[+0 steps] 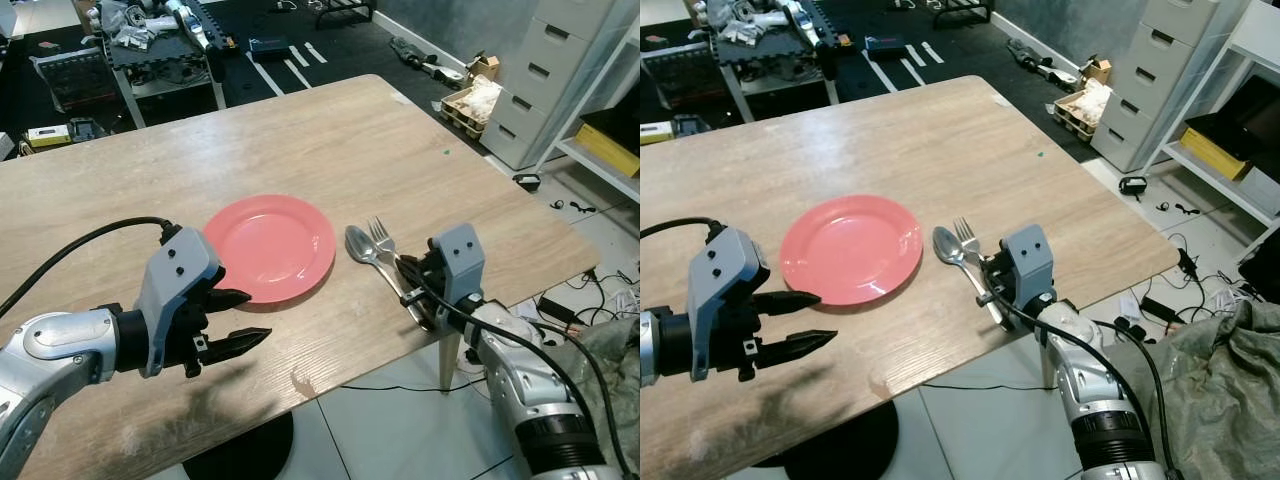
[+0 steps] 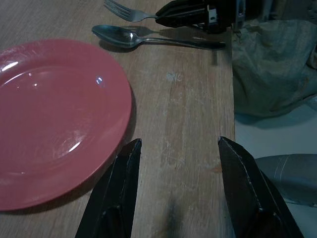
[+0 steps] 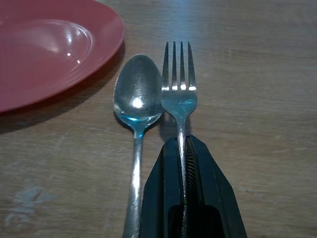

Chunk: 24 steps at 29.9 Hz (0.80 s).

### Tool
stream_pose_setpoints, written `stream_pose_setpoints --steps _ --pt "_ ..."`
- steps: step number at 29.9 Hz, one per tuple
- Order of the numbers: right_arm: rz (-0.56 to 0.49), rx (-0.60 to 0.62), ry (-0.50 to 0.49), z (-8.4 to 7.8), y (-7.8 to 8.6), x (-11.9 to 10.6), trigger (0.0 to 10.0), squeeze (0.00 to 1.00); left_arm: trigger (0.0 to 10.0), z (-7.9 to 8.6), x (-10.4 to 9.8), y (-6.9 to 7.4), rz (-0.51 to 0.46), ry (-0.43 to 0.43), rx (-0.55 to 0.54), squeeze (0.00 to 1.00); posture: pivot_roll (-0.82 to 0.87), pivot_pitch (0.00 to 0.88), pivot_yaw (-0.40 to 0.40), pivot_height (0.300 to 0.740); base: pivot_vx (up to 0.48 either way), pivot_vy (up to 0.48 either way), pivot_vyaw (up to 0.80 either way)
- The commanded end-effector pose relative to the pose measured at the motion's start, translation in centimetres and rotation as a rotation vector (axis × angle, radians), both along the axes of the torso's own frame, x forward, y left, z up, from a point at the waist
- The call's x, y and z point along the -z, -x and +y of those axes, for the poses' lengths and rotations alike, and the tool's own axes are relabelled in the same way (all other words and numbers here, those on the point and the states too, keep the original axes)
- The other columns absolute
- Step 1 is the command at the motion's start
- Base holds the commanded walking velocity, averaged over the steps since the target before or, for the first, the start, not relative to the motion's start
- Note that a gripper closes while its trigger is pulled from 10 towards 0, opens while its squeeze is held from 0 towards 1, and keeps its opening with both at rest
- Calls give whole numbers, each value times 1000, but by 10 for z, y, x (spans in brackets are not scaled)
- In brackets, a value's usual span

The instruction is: Setting the table

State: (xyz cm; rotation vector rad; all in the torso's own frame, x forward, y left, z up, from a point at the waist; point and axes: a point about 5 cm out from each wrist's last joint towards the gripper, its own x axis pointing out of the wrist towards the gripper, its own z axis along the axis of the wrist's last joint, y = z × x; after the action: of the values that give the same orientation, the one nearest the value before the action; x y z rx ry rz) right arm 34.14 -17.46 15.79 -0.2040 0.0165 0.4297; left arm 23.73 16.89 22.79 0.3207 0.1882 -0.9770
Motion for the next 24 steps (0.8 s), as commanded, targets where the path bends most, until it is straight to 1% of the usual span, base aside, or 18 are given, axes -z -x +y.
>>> stream_pose_setpoints --steps 1,10,20,21,24 --pt "8 -5 13 2 0 5 10000 0 10000 -1 1 4 9 6 11 0 169 114 114 740 0 0 0" --pt "12 2 31 1 -3 8 10000 0 10000 -2 1 5 10 11 7 0 174 117 112 740 0 0 0" --pt "-10 43 45 -7 -8 7 10000 0 10000 -3 1 6 10 16 3 0 173 117 113 740 0 0 0" --pt "-12 51 46 -8 -8 7 10000 141 10000 -3 1 6 10 17 3 0 172 117 112 740 0 0 0" --pt "-16 64 52 -11 -9 7 10000 153 10000 -3 1 5 10 18 2 0 172 116 112 740 0 0 0"
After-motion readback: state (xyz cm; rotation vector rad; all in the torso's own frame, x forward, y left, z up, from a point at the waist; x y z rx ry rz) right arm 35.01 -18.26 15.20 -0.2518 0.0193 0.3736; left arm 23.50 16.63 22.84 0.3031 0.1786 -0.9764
